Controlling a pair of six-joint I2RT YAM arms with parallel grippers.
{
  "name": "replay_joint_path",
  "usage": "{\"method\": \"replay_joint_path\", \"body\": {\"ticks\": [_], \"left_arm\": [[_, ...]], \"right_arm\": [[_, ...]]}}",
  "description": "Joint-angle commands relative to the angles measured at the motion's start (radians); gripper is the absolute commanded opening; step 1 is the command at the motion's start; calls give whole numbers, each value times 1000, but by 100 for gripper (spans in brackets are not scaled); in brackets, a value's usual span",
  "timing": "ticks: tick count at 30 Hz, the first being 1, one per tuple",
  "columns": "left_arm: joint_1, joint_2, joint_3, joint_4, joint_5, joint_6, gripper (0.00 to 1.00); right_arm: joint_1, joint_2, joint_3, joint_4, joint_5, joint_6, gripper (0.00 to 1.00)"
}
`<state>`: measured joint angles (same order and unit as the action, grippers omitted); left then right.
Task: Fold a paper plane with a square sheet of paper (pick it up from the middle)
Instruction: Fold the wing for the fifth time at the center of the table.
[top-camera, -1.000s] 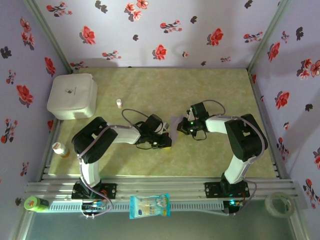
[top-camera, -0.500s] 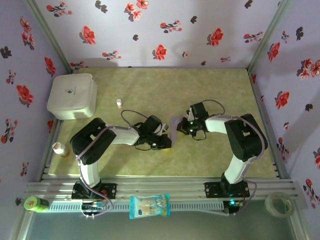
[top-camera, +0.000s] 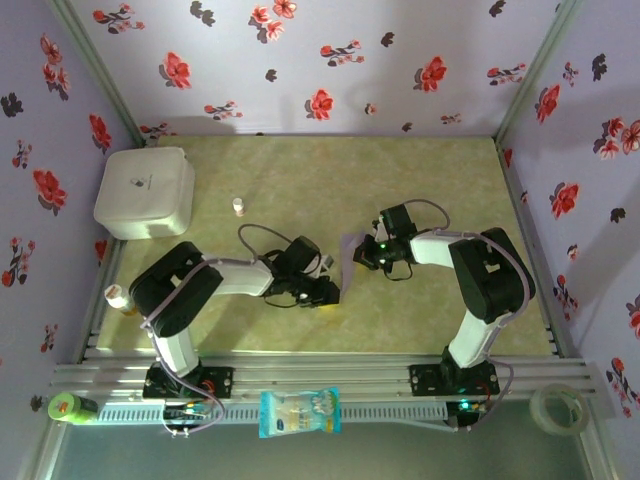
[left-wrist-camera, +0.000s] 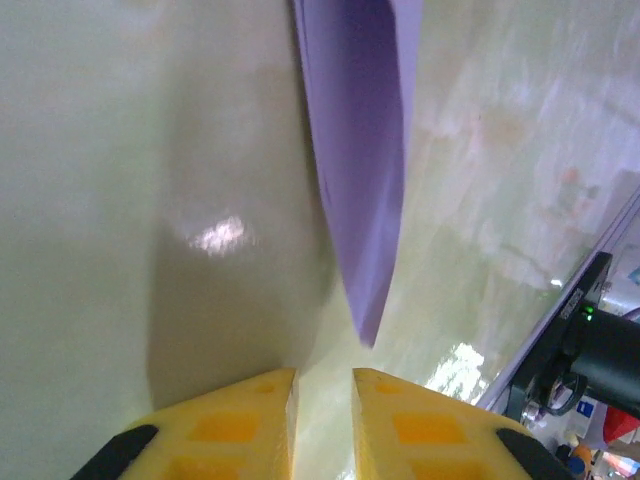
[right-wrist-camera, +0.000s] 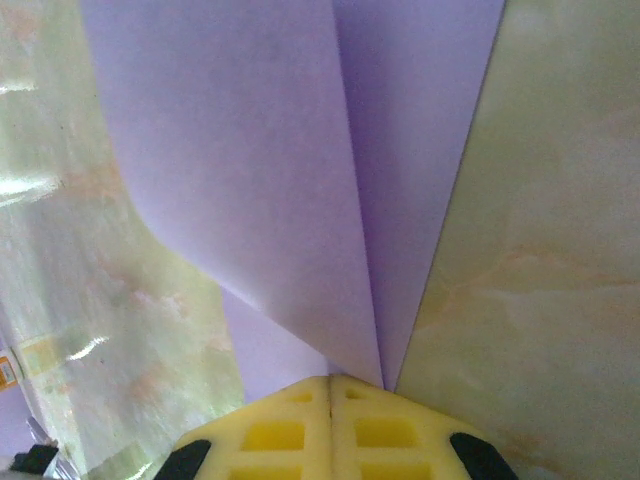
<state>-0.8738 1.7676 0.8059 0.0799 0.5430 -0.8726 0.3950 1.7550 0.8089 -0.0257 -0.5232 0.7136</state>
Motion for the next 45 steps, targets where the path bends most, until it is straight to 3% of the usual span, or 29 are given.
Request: {"method": "replay_joint_path", "body": {"ticks": [1,6,17,31,45], "left_arm": [[2,-77,1,-43,-49,1,21],[31,-108,58,-9,-105,-23,13],[33,126,306,12,-26,-36,11],[28,208,271,34,-38,-30,9],[-10,177,144,13,-43,-25,8]], "right_arm": [[1,49,-15,-100,117,-17,2],[2,44,-25,-94,119,-12,2],[4,43,-30,-82,111,-3,2],[4,47,-37,-75,107,1,2],[5,49,-39,-86,119,-5,2]]}}
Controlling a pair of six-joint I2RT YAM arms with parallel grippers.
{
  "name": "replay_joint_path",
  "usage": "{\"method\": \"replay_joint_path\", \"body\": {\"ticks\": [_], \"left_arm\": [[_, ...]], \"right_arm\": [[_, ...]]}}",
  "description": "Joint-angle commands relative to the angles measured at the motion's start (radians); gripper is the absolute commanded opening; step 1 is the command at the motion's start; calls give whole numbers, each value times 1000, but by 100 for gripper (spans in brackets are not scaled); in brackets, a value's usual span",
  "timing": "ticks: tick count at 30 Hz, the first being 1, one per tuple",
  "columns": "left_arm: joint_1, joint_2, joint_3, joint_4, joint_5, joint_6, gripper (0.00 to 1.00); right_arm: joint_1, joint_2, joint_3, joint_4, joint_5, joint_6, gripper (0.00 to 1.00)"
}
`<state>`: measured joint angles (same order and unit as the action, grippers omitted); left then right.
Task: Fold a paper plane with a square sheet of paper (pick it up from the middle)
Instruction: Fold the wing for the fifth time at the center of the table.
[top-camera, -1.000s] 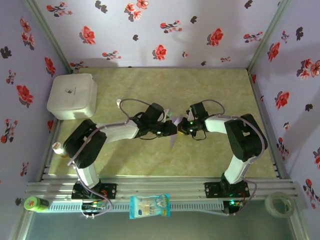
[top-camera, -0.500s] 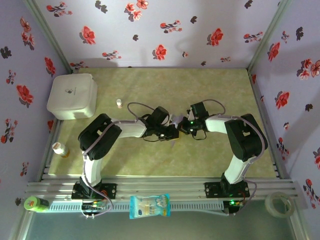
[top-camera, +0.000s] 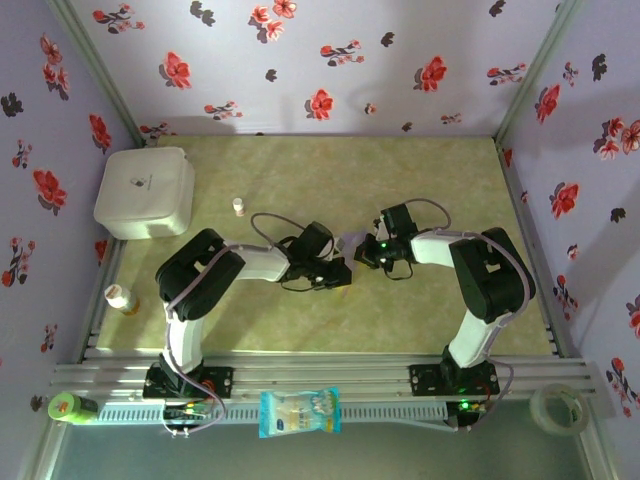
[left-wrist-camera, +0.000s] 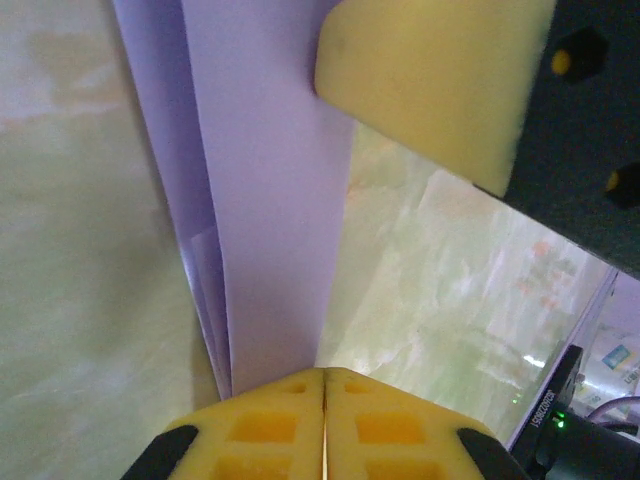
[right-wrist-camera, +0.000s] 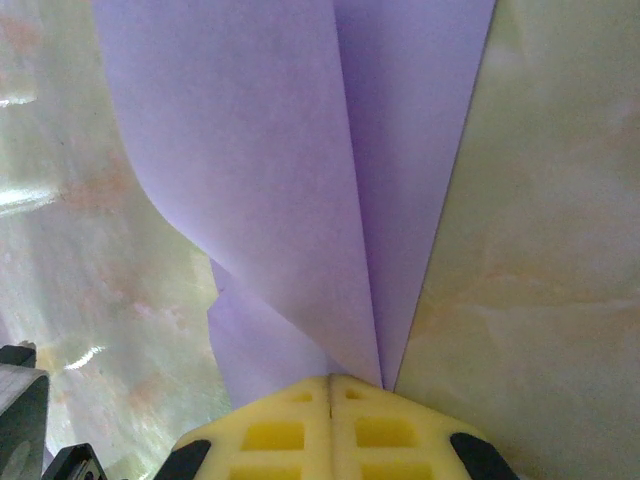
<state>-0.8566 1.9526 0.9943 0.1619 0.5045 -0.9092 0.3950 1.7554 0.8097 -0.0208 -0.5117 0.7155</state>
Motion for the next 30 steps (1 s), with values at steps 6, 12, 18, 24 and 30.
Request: {"method": "replay_joint_path", "body": {"ticks": [6,12,18,24,30], "left_arm": [[-50,-60,-104,-112,-38,15,8],[-72,-97,-123,-179,-50,42,8],[-81,-139,-134,-260,-81,73,7],[-83,-231,-137,-228,-87,84,5],[-29,-259,-105,-111,-81,36,5]], "right_arm": [[4,47,-40,-97,114,-9,2],[5,46,-43,-99,117,-11,2],[4,43,-46,-99,116,-10,2],[4,37,-45,-92,100,0,2],[4,32,-55,-62,82,26,2]]}}
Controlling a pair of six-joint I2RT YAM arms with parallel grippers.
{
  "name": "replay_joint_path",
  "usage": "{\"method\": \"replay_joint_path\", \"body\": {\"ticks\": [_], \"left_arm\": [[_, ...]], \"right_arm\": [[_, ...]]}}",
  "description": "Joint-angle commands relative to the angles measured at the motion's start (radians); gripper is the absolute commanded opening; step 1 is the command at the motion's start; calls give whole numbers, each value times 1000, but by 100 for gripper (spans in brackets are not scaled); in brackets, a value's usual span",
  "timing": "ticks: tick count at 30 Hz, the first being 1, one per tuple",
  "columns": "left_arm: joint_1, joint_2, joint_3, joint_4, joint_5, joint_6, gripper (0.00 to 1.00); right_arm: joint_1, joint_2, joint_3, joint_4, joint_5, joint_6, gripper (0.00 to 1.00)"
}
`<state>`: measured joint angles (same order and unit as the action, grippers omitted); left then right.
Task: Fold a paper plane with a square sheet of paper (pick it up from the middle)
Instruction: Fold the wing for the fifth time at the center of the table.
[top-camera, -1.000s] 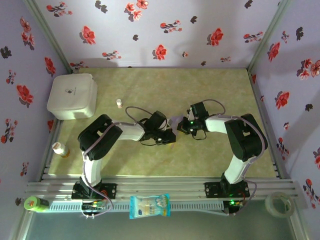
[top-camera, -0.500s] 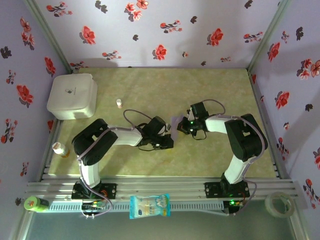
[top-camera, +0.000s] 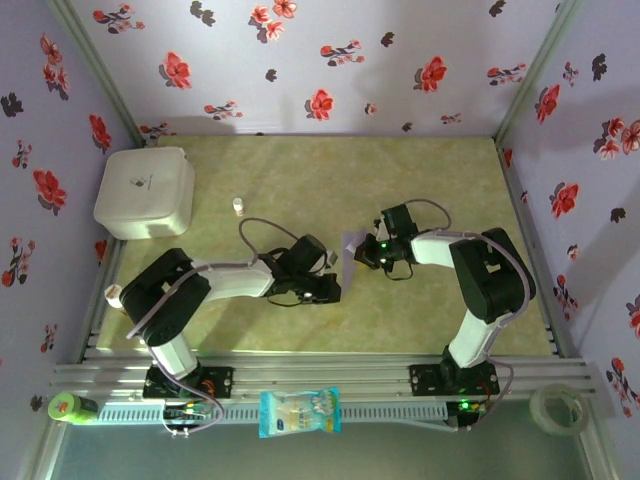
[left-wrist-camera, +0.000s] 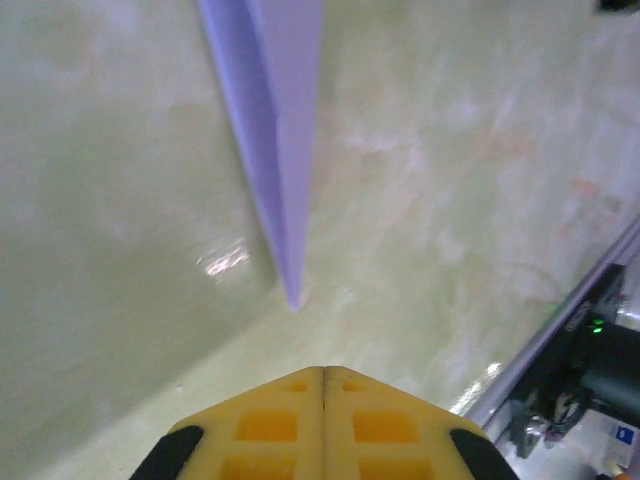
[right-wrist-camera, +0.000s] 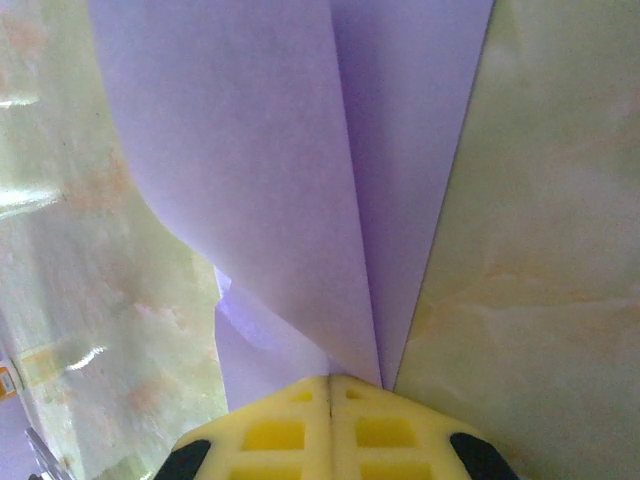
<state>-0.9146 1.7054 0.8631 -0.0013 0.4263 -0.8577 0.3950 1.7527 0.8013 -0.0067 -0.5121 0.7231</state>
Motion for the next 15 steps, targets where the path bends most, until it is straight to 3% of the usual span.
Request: {"method": "replay_joint_path", "body": {"ticks": [1,15], "left_arm": [[41,1,41,73,-3,-26,5],[75,227,219,144,-26,-72,8]], "right_arm": [[5,35,-48,-71,81,22,2],[5,45,-52,-54,63,29,2]]}}
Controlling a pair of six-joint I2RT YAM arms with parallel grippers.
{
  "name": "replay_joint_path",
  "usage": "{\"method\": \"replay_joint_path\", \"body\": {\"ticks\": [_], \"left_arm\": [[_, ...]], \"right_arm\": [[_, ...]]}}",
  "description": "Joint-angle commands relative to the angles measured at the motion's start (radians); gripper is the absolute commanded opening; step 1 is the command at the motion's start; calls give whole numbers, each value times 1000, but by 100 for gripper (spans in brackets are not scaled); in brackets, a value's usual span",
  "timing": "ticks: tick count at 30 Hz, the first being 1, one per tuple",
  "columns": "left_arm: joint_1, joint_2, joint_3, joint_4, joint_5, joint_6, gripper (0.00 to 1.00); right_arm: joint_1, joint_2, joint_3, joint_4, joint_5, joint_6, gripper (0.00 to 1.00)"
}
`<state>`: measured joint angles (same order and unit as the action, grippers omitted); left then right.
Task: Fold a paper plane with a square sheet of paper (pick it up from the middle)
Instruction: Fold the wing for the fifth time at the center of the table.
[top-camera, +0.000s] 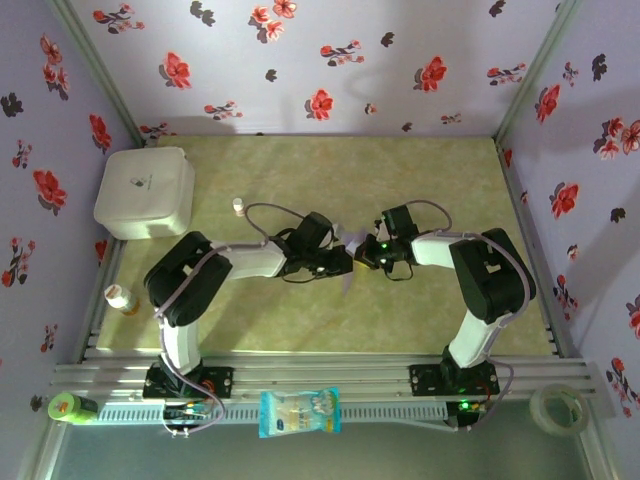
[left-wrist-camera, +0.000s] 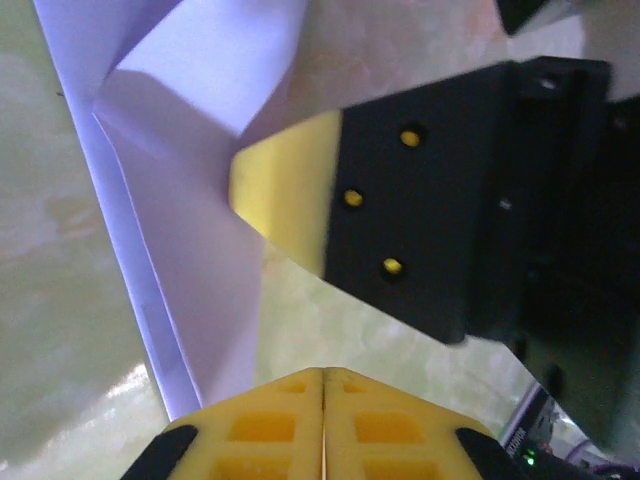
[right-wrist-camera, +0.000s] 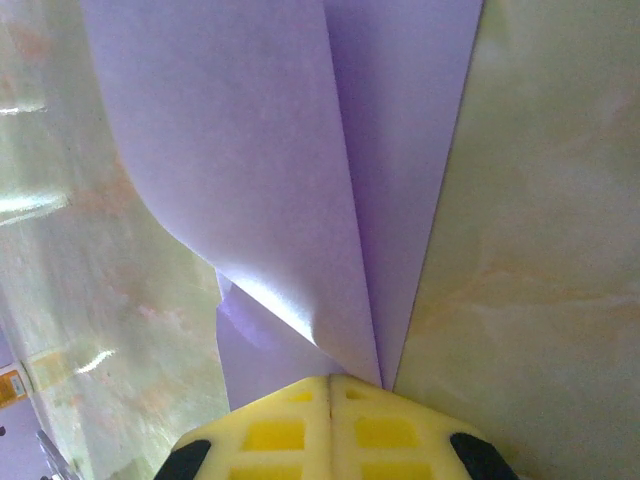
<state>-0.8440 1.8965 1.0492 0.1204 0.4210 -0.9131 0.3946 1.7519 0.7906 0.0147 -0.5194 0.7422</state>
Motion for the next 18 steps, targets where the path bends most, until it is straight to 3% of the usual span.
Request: {"method": "replay_joint_path", "body": {"ticks": [1,18], "left_arm": [[5,46,38,26,-25,-17,8],[-9,104,-5,-169,-124,57,1]], "right_arm": [[6,44,-44,-75,72,10,2],[1,-4,-4,-102,44,0,7]]}}
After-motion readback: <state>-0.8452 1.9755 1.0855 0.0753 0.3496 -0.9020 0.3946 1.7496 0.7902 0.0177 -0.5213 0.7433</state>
